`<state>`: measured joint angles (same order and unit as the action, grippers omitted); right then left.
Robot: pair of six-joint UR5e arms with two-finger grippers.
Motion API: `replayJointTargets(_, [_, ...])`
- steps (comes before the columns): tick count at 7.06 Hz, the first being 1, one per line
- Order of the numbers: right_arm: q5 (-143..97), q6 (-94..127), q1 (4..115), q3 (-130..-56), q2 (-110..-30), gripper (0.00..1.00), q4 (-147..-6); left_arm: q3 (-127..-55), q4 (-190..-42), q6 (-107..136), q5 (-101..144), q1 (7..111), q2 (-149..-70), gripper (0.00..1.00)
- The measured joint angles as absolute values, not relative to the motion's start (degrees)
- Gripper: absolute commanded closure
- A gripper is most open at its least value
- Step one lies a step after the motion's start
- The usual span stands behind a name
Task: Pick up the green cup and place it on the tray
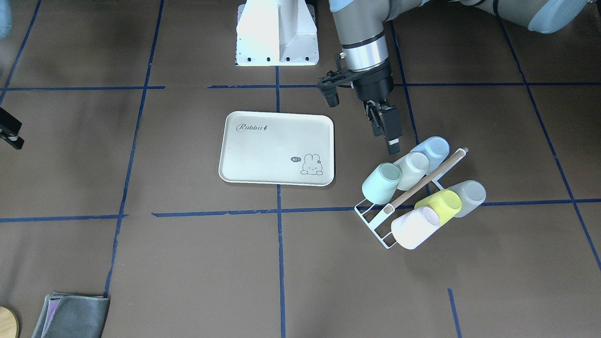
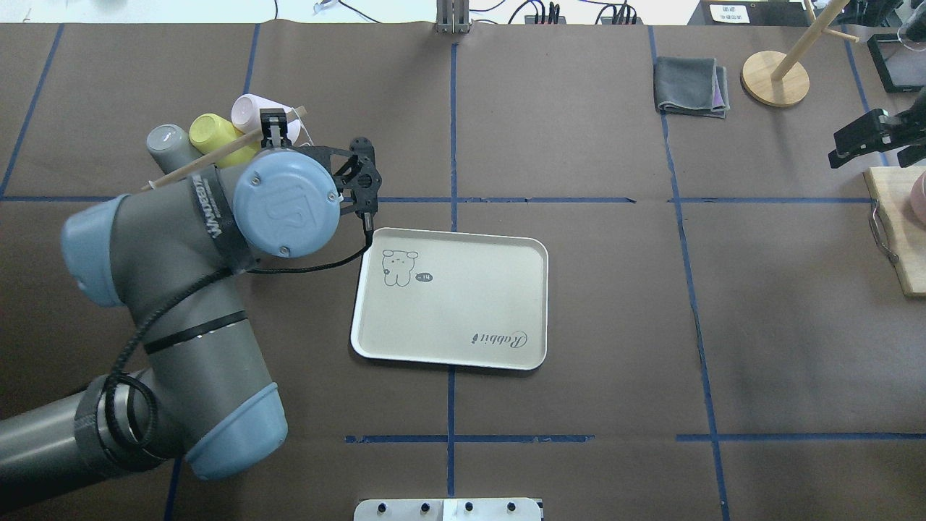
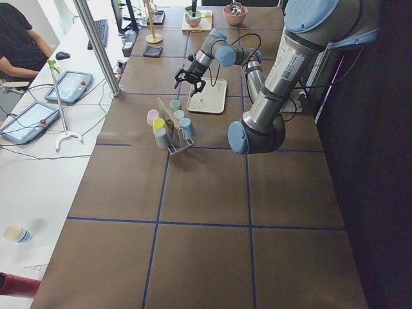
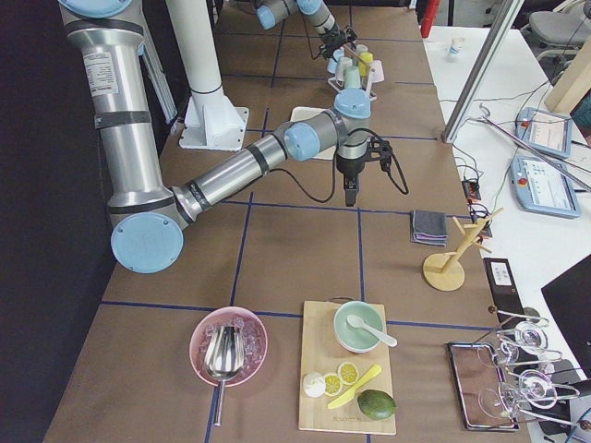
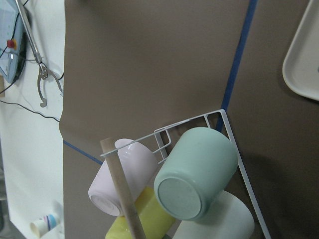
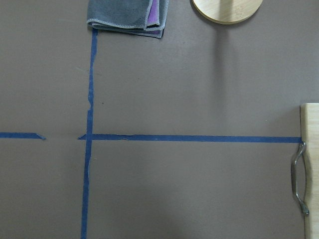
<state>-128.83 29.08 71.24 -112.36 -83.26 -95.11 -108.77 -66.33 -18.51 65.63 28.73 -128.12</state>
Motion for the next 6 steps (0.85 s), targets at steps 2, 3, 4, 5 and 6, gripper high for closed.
replayJointTargets(2, [-130.78,27.04,73.66,-112.19,-85.48,0.00,-95.12,-100.07,-65.80,-26.34,55.87,25.44,-132.91,0.00])
replayJointTargets(3, [-131.71,26.50,74.57,-112.01,-86.34,0.00,-95.11,-96.13,-65.42,-28.77,51.85,24.73,-134.29,0.00])
replayJointTargets(4, [-132.29,26.29,75.06,-111.64,-86.80,0.00,-95.08,-93.75,-64.22,-31.59,48.31,24.04,-134.85,0.00])
replayJointTargets(5, [-132.76,26.23,75.27,-111.27,-87.14,0.00,-95.04,-92.53,-61.49,-33.49,45.70,23.42,-135.11,0.00])
replayJointTargets(6, [-133.46,26.20,75.49,-110.99,-87.43,0.00,-95.04,-91.44,-57.93,-34.27,43.54,22.71,-135.32,0.00])
